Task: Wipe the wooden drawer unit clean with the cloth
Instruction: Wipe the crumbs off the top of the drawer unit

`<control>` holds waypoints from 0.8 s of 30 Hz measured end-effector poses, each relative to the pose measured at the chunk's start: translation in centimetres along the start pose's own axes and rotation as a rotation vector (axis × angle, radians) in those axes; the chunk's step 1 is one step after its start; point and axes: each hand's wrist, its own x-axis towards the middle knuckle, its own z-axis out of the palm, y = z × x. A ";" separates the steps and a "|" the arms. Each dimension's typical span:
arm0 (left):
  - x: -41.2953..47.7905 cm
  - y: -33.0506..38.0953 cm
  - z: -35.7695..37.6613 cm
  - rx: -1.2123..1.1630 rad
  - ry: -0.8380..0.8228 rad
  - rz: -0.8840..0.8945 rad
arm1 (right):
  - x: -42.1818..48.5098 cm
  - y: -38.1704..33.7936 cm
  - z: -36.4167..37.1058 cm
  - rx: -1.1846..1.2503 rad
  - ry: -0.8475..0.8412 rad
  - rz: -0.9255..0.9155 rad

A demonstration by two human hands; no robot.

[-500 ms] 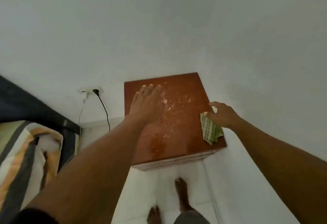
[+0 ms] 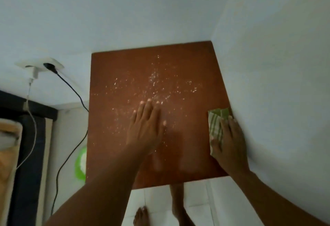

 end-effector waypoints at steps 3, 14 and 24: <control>2.8 0.0 1.2 -0.015 0.050 -0.006 | 0.1 0.0 1.2 0.056 0.123 -0.110; 7.2 -2.6 2.3 0.032 0.130 0.017 | 26.9 -5.6 -0.4 0.322 0.201 -0.224; 7.6 -3.2 3.1 0.002 0.082 0.052 | 30.0 -4.3 2.7 0.184 -0.023 -0.394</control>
